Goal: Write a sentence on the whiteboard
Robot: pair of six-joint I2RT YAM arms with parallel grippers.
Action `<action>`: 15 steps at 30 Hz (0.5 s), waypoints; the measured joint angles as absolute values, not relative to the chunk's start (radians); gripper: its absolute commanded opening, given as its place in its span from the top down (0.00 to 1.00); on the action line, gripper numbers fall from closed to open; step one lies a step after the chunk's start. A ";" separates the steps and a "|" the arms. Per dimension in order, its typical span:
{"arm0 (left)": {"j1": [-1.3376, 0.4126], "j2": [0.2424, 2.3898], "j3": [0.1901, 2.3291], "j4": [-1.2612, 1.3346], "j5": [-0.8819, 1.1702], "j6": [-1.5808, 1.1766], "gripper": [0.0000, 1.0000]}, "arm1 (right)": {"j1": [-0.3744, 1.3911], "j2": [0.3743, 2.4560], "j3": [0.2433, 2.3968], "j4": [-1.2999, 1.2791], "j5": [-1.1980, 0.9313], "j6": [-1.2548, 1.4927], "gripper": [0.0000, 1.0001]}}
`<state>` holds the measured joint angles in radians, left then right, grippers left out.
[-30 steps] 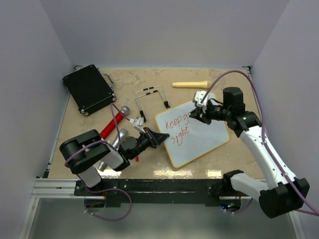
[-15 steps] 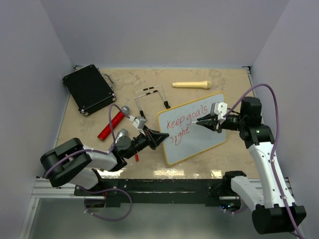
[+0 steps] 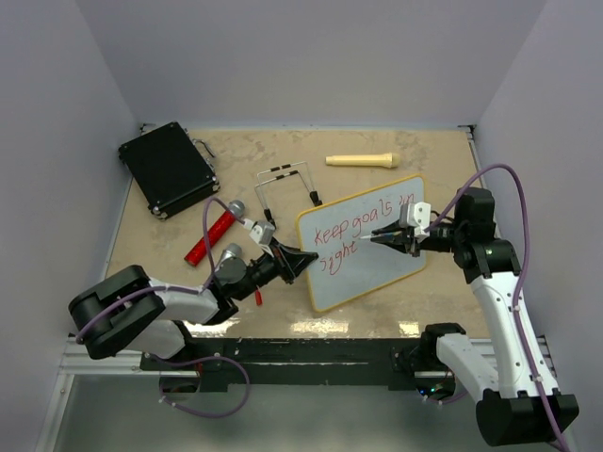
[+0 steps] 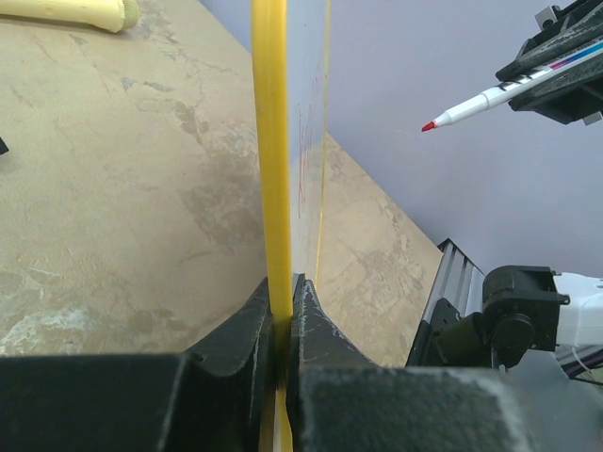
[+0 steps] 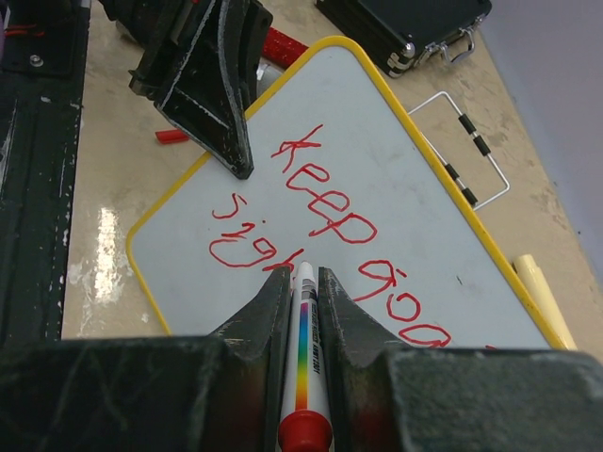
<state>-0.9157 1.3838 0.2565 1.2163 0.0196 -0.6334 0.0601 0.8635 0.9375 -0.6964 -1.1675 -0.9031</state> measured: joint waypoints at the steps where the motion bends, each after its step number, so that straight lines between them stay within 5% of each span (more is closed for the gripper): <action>1: -0.916 1.380 0.254 1.215 0.020 -0.634 1.00 | 0.060 0.862 0.937 -0.696 -1.169 -0.905 1.00; 15: -0.915 1.322 0.163 1.256 0.011 -0.645 1.00 | 0.060 0.867 0.927 -0.698 -1.170 -0.918 1.00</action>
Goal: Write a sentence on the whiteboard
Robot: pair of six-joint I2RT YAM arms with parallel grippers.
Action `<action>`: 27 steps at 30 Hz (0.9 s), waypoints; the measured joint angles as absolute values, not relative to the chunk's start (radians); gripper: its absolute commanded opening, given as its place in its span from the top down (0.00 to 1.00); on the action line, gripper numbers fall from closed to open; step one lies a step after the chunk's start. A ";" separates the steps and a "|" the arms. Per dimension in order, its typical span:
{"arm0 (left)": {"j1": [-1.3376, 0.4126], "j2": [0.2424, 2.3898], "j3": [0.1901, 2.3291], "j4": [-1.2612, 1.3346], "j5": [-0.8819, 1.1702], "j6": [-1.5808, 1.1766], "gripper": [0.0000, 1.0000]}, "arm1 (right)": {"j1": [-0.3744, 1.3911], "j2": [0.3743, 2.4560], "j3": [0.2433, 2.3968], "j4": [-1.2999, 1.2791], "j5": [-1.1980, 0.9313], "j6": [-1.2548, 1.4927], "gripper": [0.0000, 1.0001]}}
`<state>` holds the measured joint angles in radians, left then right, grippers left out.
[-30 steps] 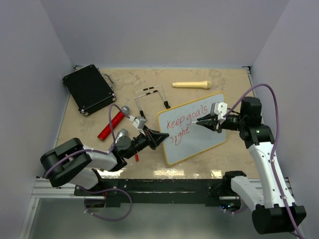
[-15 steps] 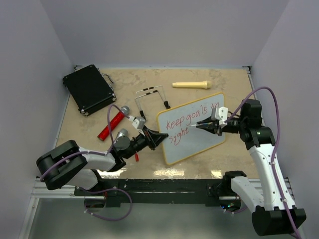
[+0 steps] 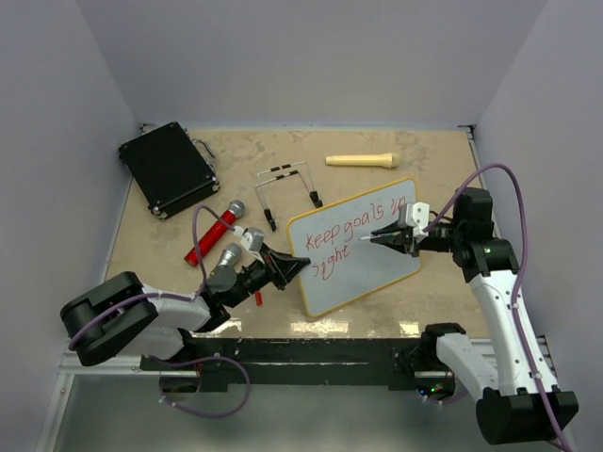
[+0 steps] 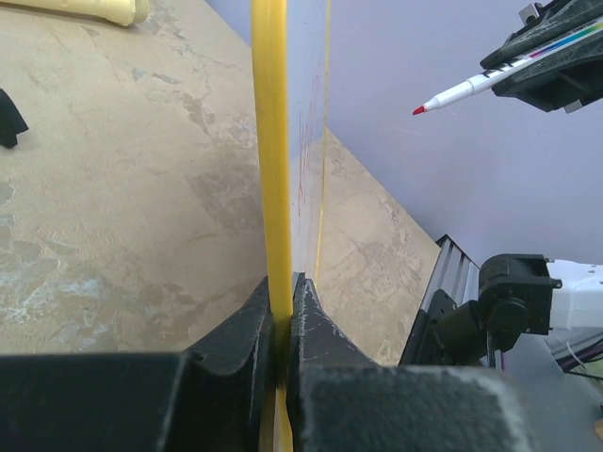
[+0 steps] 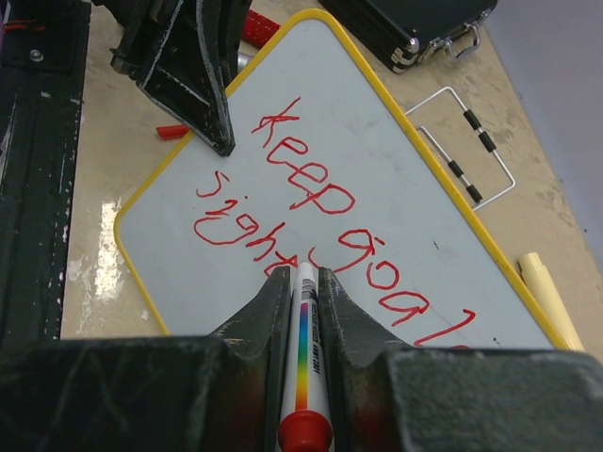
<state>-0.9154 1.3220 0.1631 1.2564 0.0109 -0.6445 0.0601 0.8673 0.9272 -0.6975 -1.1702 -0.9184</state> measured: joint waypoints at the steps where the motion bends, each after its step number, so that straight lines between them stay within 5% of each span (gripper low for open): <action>1: -0.915 1.321 0.159 1.261 0.011 -0.645 1.00 | 0.060 0.871 0.927 -0.698 -1.170 -0.920 1.00; 27: -0.915 1.316 0.120 1.303 0.001 -0.670 1.00 | 0.060 0.884 0.925 -0.712 -1.170 -0.931 1.00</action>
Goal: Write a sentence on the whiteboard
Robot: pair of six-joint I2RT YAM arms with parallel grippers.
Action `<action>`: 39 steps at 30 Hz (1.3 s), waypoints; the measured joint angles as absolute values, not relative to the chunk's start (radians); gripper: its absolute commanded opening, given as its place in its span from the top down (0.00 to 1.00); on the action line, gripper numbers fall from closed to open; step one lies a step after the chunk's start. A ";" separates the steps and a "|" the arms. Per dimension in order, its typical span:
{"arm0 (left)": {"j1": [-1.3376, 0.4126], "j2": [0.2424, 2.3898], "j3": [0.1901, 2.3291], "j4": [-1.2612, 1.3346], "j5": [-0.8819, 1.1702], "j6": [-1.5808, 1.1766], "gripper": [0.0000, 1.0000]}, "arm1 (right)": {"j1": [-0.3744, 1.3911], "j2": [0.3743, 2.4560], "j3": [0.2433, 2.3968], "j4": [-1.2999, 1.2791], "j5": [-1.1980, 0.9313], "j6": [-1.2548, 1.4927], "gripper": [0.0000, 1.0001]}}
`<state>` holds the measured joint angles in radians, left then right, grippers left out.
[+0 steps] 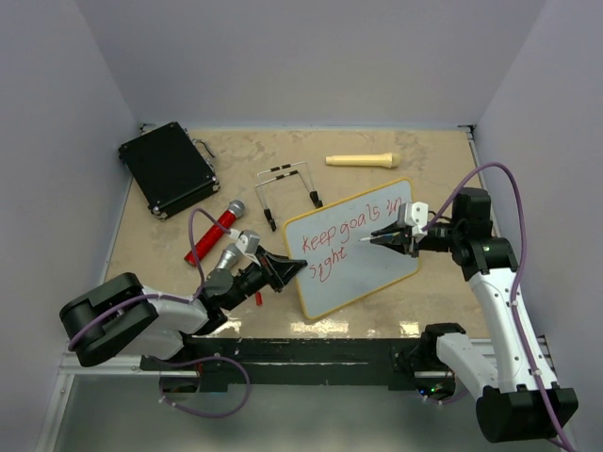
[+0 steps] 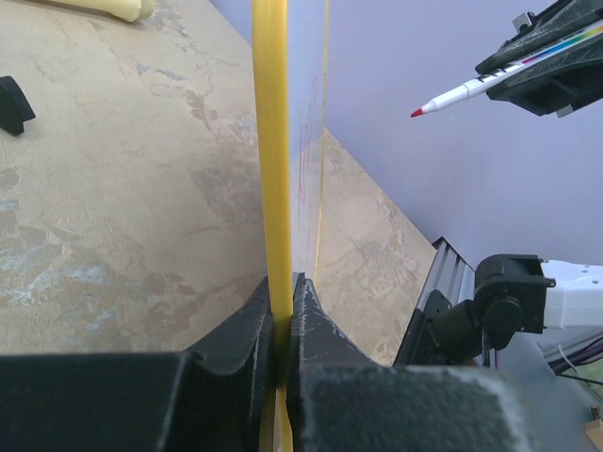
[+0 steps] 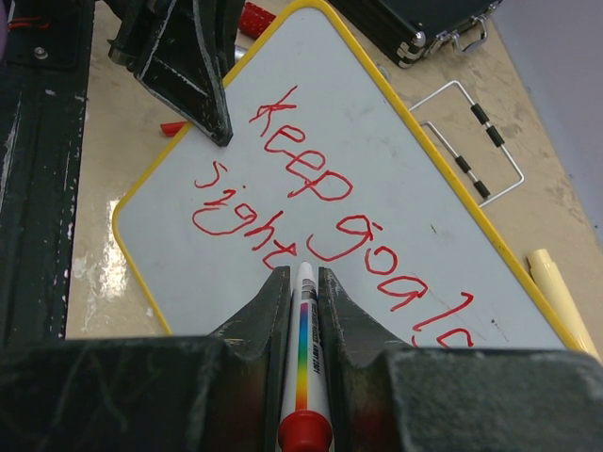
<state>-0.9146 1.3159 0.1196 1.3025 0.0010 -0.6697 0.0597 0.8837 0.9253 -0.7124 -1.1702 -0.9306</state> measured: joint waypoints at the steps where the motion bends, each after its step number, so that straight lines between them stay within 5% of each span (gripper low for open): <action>1: -0.914 1.315 0.120 1.302 0.001 -0.670 1.00 | 0.059 0.884 0.925 -0.714 -1.170 -0.932 1.00; 39: -0.897 1.242 0.070 1.243 -0.054 -0.801 1.00 | 0.059 0.942 0.855 -0.596 -1.170 -0.796 1.00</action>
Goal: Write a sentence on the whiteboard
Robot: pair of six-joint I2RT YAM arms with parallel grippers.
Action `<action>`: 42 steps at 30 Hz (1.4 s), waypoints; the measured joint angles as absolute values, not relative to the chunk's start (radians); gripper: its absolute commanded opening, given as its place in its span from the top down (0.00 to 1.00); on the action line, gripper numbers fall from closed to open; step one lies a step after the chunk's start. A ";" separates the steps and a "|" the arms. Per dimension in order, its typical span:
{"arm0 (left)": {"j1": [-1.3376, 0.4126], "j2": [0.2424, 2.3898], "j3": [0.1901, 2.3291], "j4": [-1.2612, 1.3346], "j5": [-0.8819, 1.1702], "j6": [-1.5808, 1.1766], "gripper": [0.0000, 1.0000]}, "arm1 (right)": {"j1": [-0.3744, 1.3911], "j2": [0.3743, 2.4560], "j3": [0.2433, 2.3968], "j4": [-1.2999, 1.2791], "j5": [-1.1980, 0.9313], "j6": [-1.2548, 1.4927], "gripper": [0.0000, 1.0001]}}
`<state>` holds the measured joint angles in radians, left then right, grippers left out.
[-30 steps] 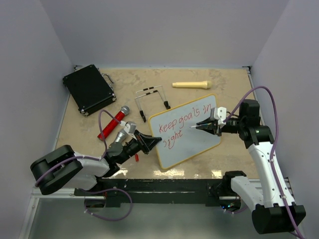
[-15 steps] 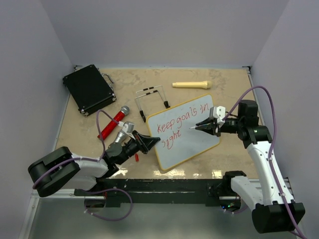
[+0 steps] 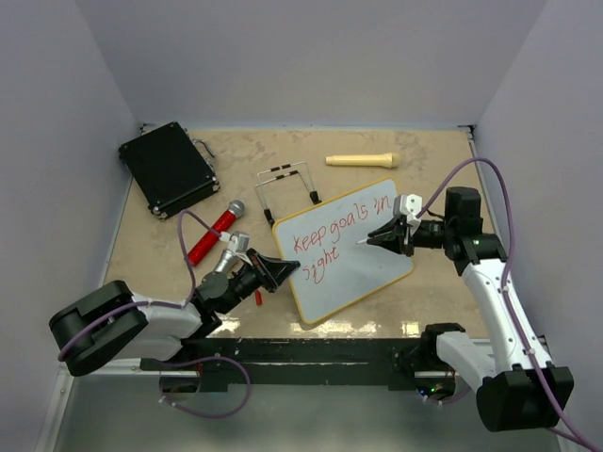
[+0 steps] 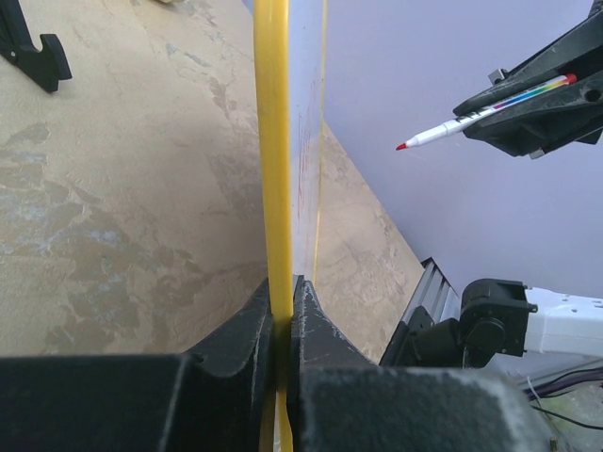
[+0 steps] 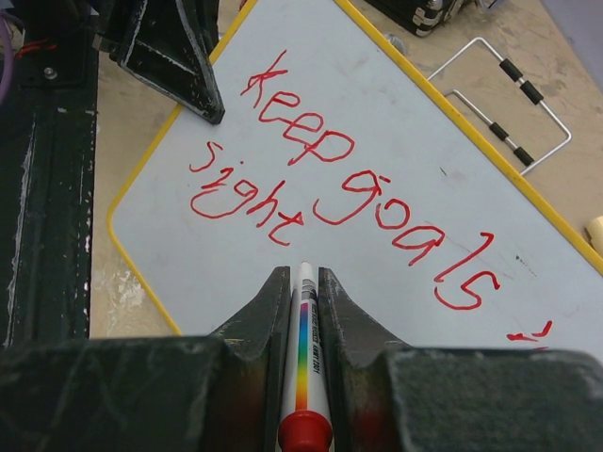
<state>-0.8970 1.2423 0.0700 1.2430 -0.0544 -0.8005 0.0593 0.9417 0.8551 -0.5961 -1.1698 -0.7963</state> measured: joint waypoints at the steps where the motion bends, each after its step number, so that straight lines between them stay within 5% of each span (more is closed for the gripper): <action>1: -0.897 1.239 0.070 1.240 -0.054 -0.800 1.00 | 0.059 0.947 0.852 -0.591 -1.169 -0.792 1.00; 42: -0.875 1.227 0.099 1.170 -0.042 -0.868 1.00 | 0.162 0.984 0.846 -0.652 -0.956 -0.918 1.00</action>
